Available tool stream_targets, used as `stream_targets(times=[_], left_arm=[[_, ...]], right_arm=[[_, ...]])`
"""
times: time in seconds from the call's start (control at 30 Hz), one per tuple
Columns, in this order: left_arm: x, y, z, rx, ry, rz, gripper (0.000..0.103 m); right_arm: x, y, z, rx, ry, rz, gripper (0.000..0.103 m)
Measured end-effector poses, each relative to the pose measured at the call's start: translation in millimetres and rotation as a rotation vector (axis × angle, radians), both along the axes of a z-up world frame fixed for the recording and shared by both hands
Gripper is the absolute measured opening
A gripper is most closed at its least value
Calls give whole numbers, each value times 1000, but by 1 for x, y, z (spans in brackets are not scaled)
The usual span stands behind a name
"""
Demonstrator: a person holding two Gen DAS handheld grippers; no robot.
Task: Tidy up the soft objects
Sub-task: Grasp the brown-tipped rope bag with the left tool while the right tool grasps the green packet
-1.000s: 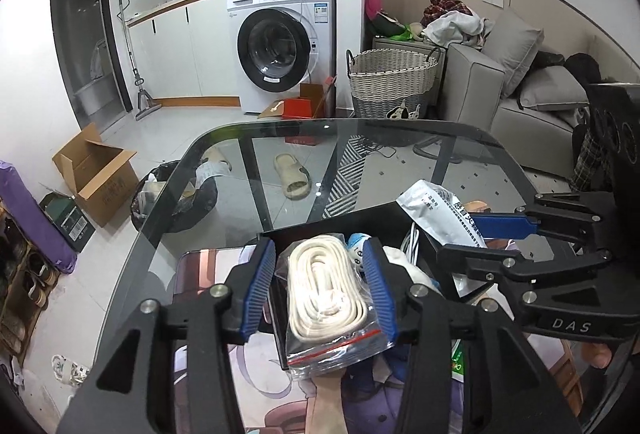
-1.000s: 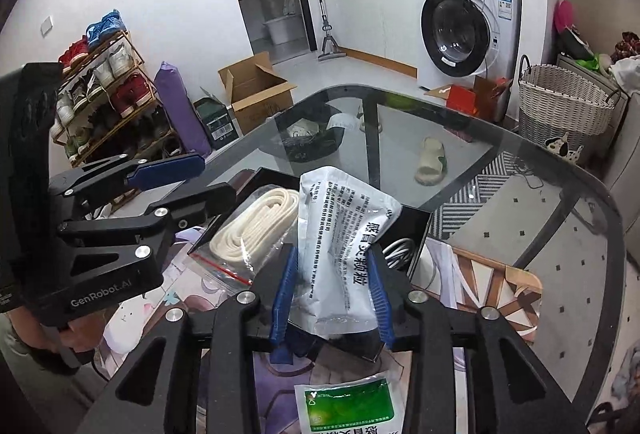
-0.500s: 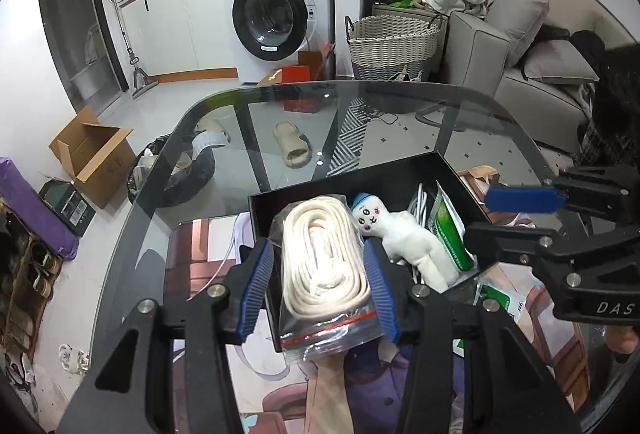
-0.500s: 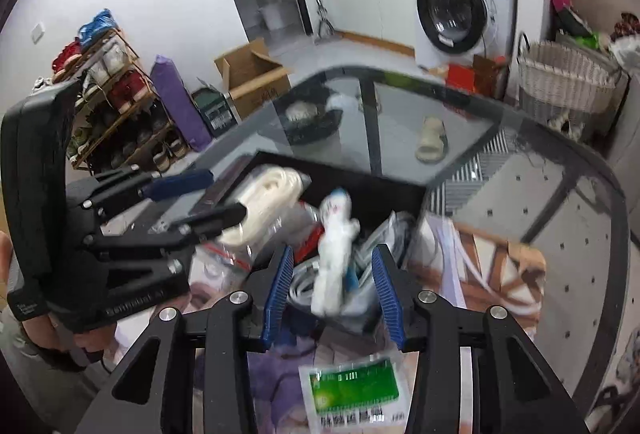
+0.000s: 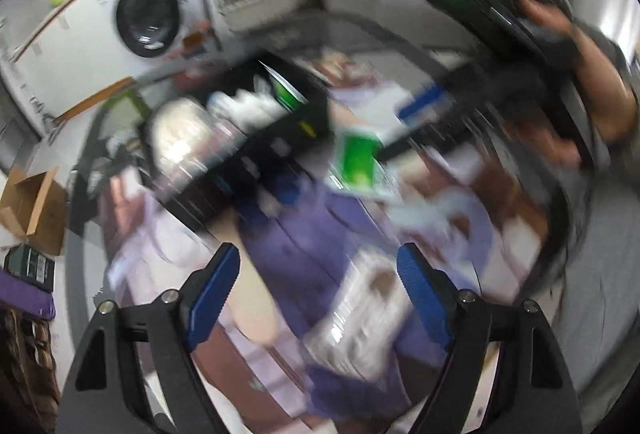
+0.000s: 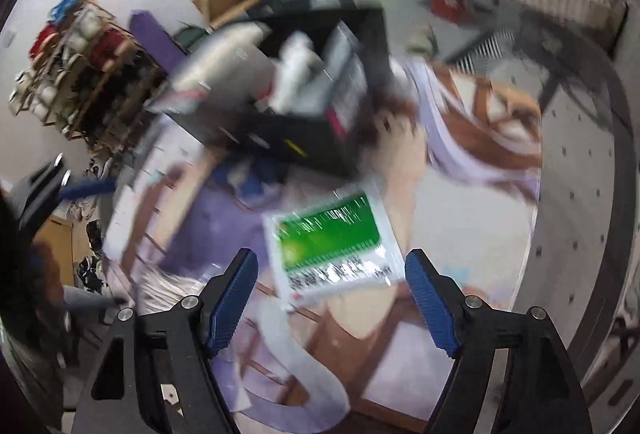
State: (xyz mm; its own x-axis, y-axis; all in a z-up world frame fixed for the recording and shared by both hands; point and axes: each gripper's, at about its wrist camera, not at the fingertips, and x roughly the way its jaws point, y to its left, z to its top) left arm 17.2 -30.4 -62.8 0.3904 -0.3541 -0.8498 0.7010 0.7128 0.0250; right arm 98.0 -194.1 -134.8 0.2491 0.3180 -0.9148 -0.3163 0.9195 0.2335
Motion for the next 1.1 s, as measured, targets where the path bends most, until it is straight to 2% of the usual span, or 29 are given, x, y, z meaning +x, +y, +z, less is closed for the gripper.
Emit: stream_targets(times=[0.13, 0.33, 0.47, 0.53, 0.6, 0.63, 0.73, 0.87, 0.97, 1.03, 1.1], left_arm=[[-17, -12, -17, 56, 27, -76, 82], [-23, -26, -35, 104, 70, -125, 82], [-24, -34, -51, 167, 60, -113, 82], [-22, -36, -63, 185, 87, -92, 82], [-15, -33, -60, 149, 119, -75, 67], [-12, -31, -59, 138, 137, -75, 51], [0, -21, -55, 158, 132, 2, 46], [26, 2, -55, 140, 161, 145, 46], [37, 15, -53, 144, 154, 224, 46], [43, 21, -53, 143, 149, 269, 46], [46, 22, -53, 143, 146, 295, 46]], right_arm=[[4, -2, -14, -2, 38, -27, 78], [21, 21, -14, -74, -25, -1, 78], [17, 34, -15, -36, -25, 48, 81], [10, 41, -16, 10, 1, 105, 81], [1, 49, -14, 14, 9, 147, 81], [-1, 49, -10, 9, -3, 149, 81], [-2, 44, 0, -2, -44, 143, 81], [3, 35, -4, -12, -6, 124, 81], [-1, 41, -4, -68, 8, 206, 81], [-10, 44, -10, -112, 55, 246, 81], [-22, 47, -12, -89, 133, 298, 81]])
